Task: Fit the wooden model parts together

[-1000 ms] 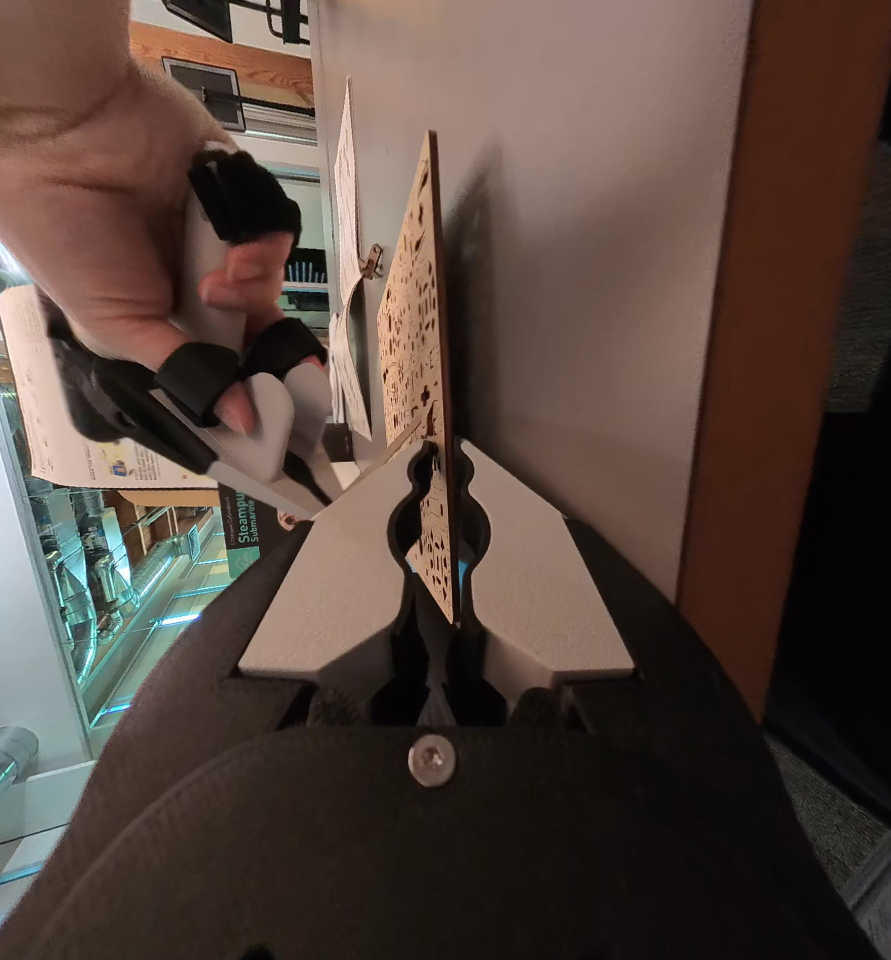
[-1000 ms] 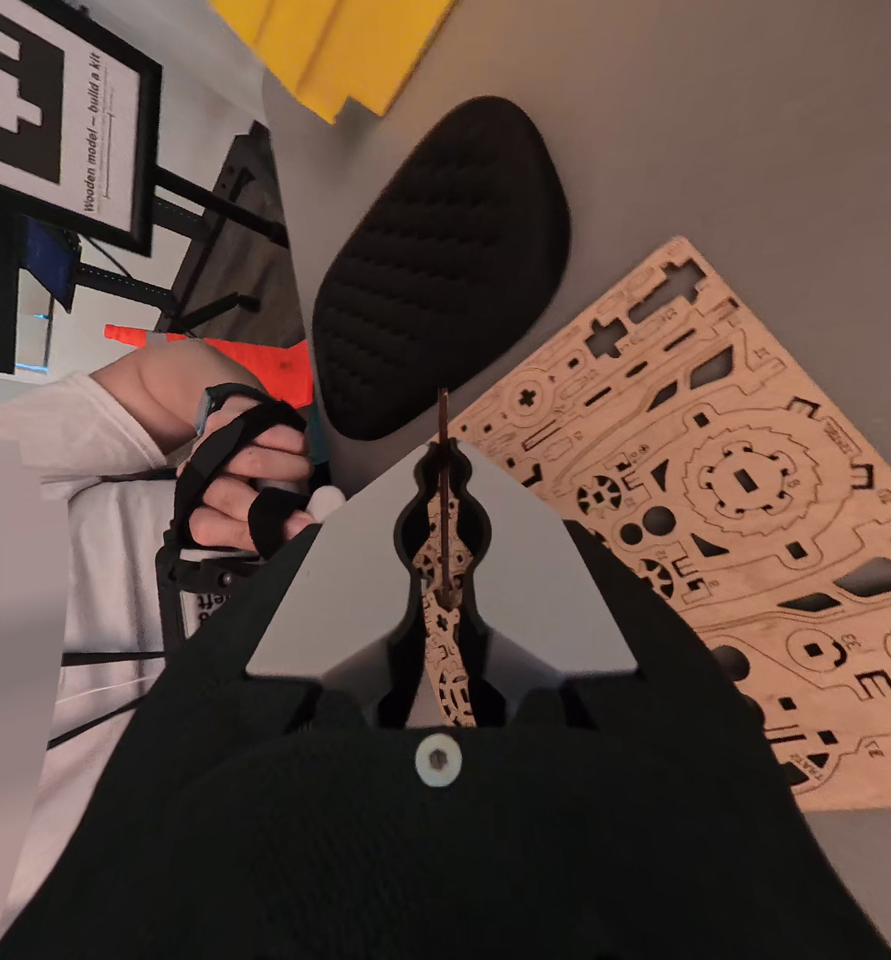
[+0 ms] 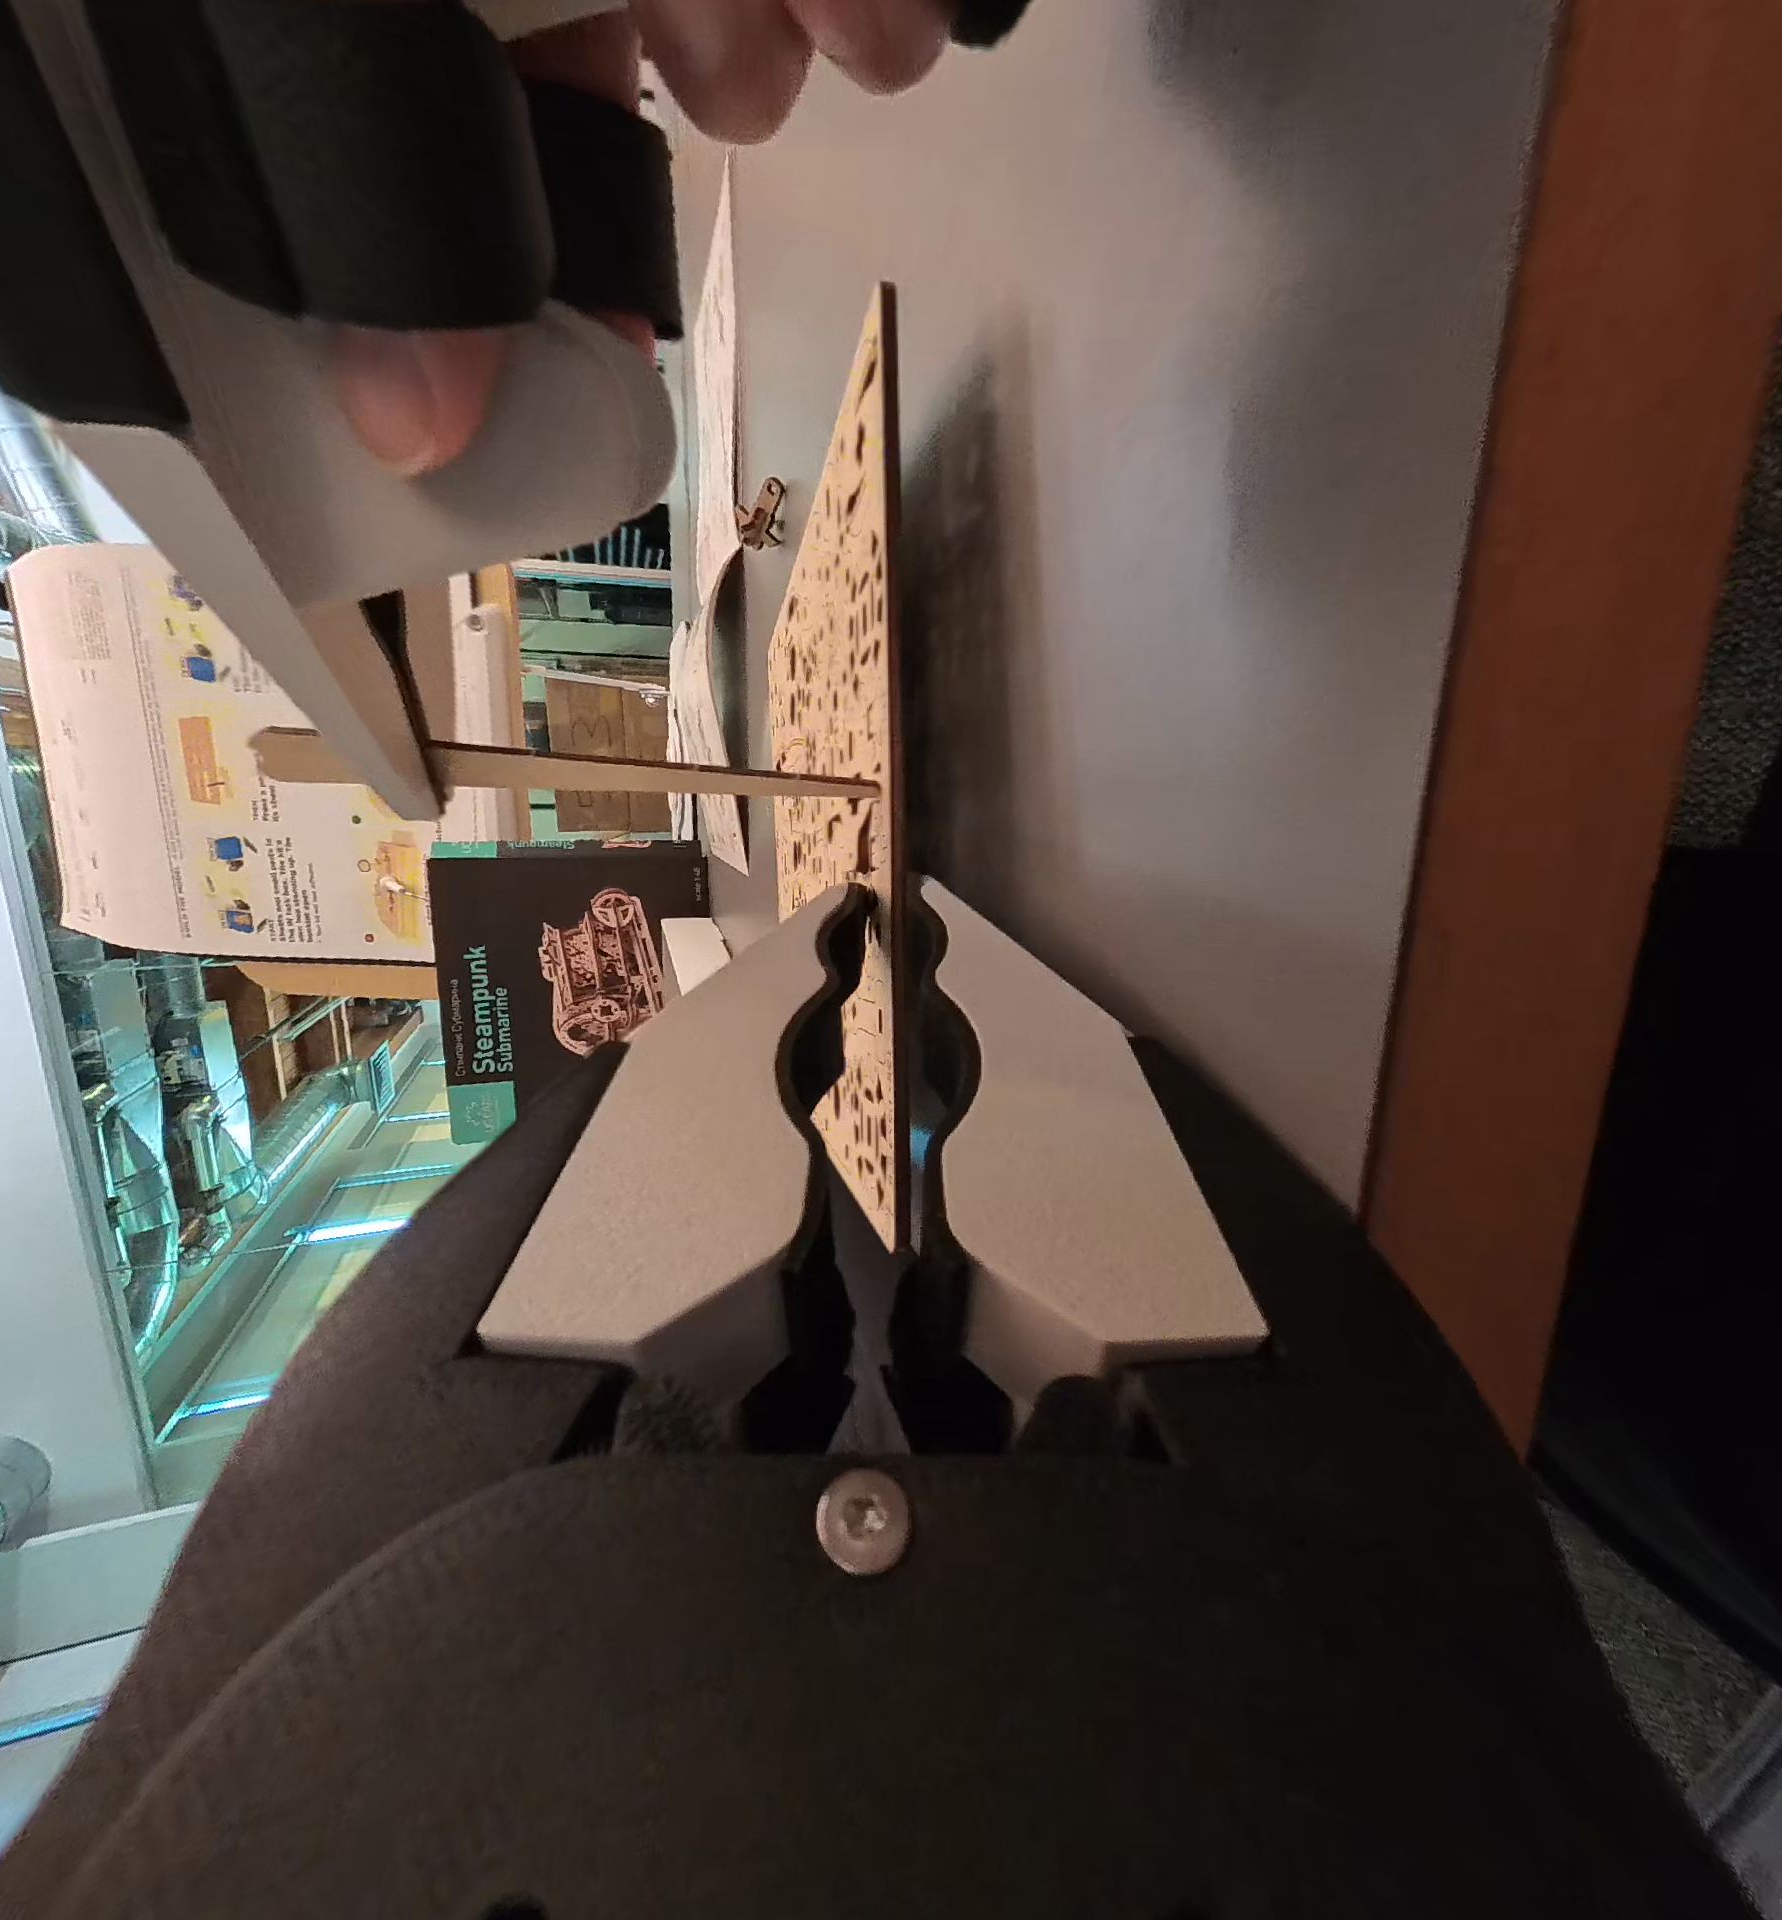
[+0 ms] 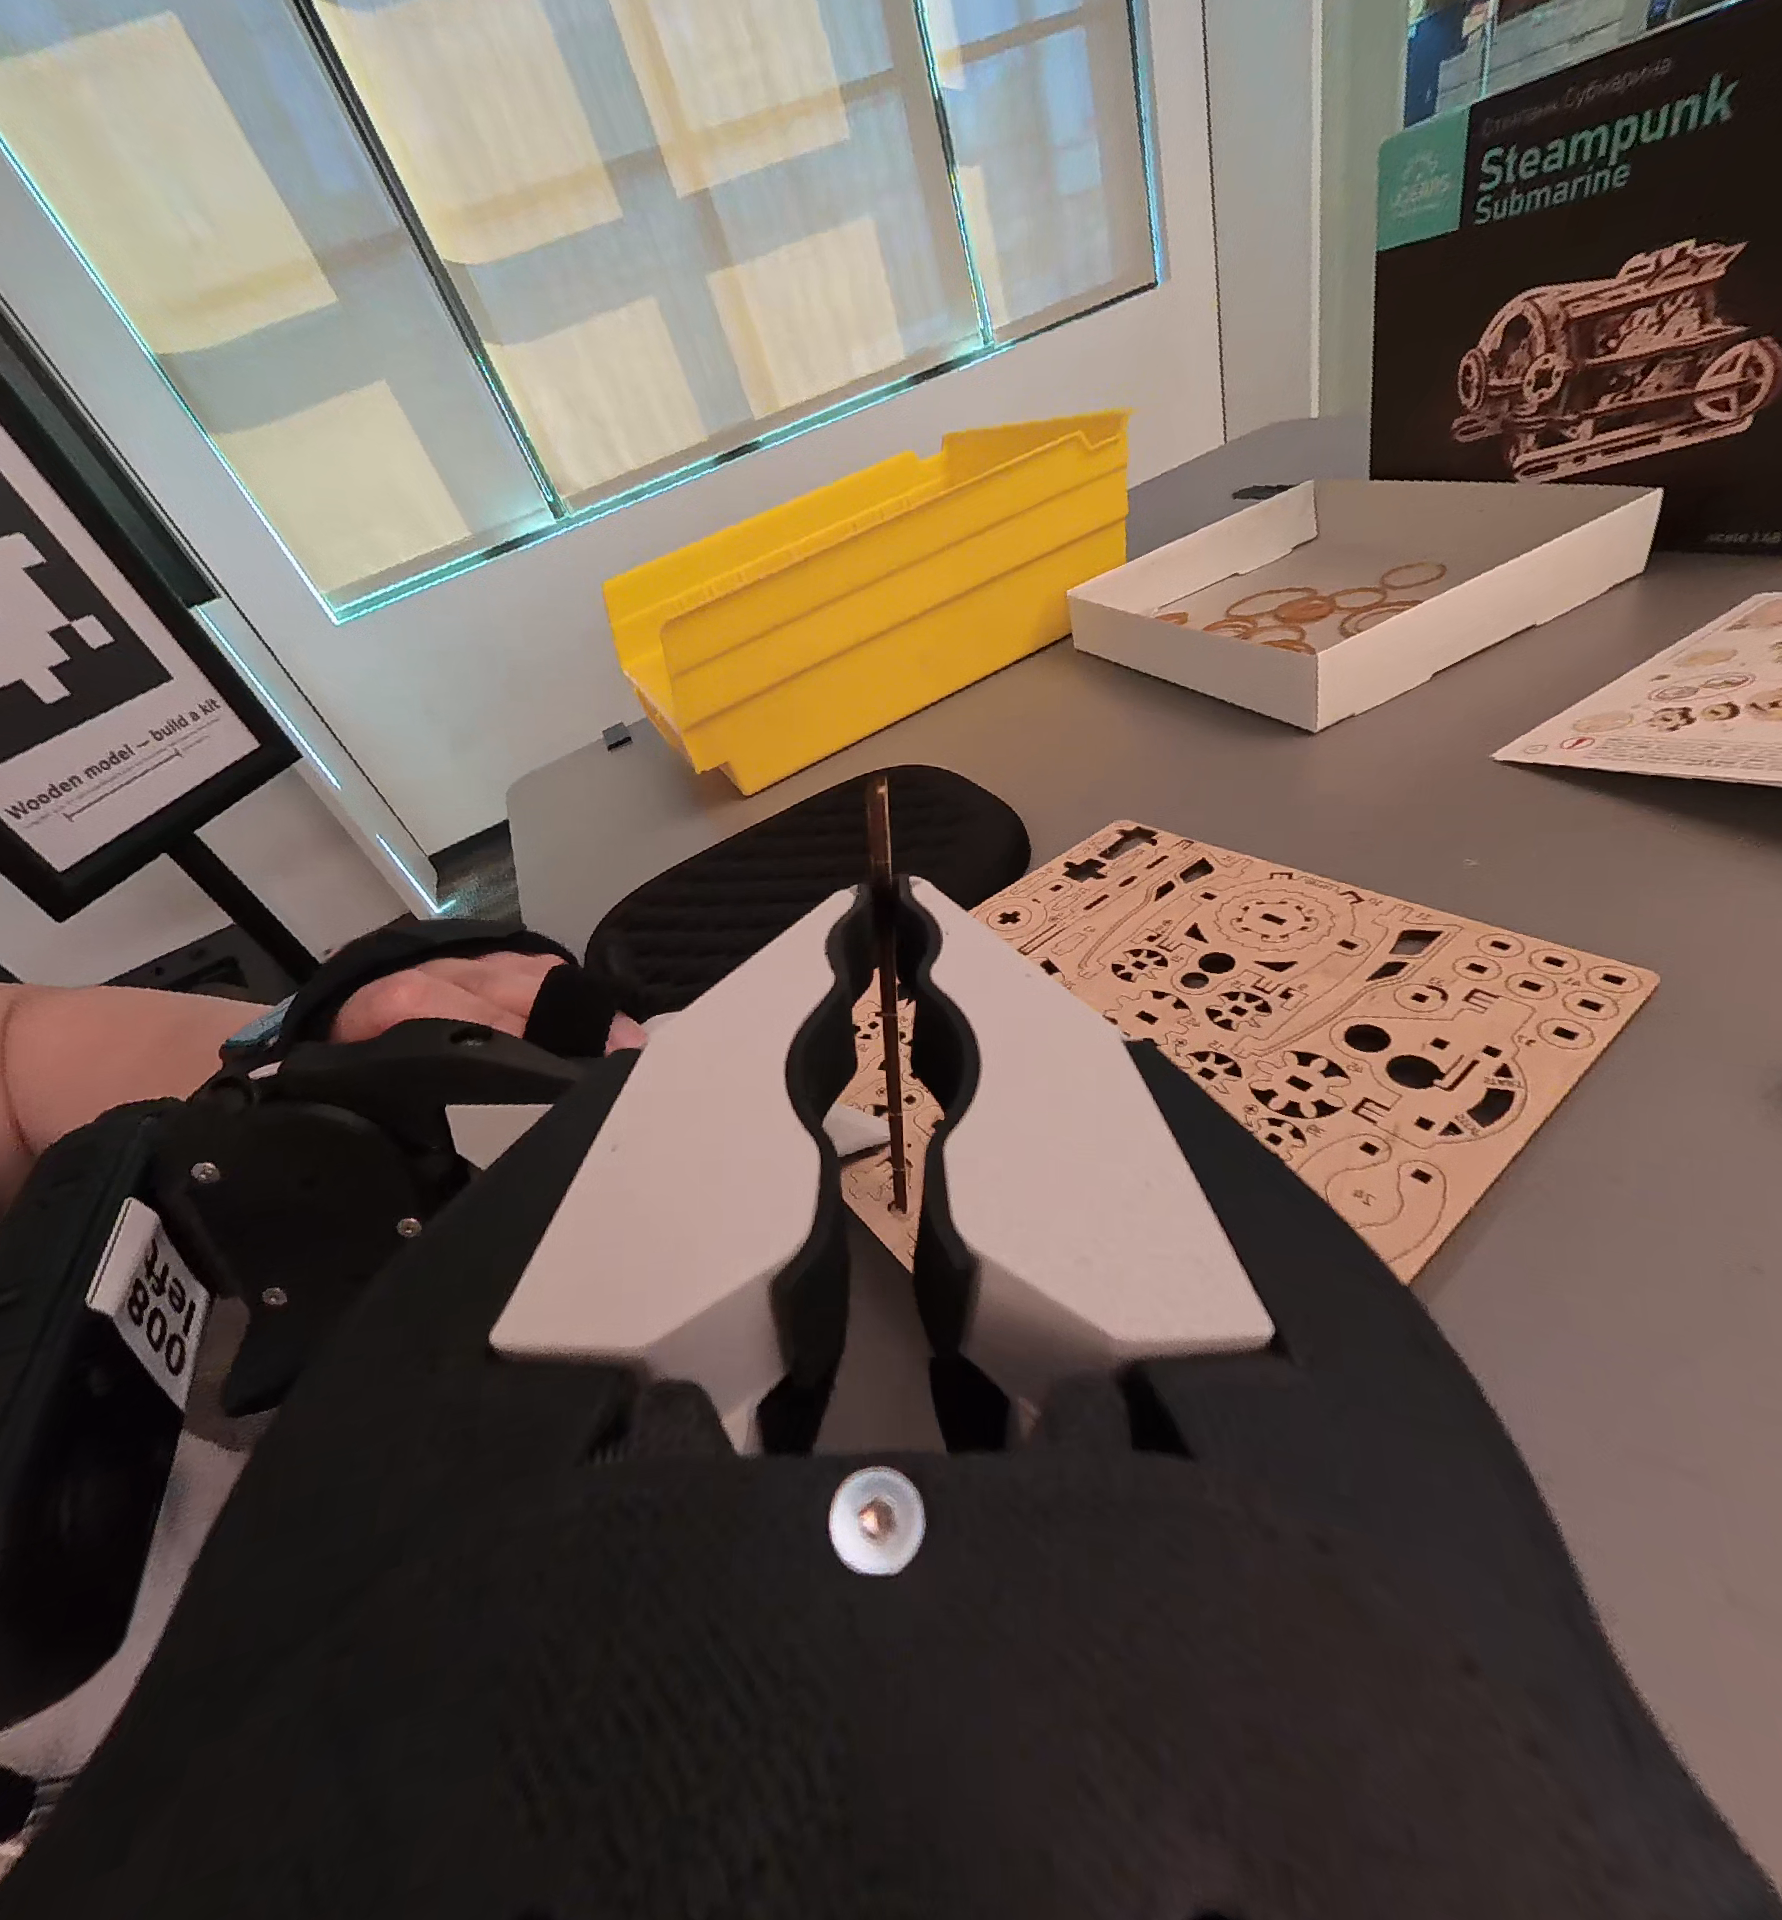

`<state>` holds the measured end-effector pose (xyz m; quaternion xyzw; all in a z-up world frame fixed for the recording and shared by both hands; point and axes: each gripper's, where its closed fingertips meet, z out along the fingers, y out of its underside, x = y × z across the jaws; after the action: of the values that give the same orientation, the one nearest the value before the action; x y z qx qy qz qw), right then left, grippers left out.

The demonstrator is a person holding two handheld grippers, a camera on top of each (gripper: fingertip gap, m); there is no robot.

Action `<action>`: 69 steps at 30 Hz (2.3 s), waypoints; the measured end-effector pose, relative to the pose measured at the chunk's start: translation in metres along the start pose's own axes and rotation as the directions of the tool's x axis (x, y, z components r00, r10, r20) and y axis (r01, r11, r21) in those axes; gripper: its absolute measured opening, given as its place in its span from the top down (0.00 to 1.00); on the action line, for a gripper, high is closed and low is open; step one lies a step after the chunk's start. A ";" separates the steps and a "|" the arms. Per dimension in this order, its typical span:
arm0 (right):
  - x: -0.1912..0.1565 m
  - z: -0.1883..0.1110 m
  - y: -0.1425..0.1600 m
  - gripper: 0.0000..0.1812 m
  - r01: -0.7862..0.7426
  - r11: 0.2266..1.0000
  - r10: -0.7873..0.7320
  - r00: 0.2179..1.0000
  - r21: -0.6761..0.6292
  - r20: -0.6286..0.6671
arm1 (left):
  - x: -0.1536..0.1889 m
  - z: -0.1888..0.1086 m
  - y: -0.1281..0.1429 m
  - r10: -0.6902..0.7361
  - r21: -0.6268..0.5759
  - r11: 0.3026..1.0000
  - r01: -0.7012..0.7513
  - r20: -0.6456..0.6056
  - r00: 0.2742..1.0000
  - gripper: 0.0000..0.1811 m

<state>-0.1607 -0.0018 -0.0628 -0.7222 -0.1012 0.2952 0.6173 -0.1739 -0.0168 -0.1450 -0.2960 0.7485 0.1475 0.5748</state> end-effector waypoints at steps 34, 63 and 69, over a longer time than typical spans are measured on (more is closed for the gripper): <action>-0.026 -0.010 0.012 0.98 0.257 0.966 -0.258 0.963 0.030 0.071 | 0.002 -0.002 0.003 -0.147 0.055 0.988 0.147 -0.017 0.989 0.96; -0.019 -0.022 -0.005 0.99 0.232 0.961 -0.240 0.970 0.151 0.038 | -0.001 -0.004 0.003 -0.090 0.081 0.993 0.088 0.013 0.996 0.98; -0.017 -0.013 0.005 0.99 0.253 0.965 -0.255 0.967 0.068 0.026 | 0.002 -0.003 0.004 -0.112 0.070 0.991 0.113 -0.019 0.994 0.97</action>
<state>-0.1687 -0.0221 -0.0612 -0.6779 -0.1941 0.2291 0.6711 -0.1792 -0.0164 -0.1468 -0.3181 0.7398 0.0859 0.5866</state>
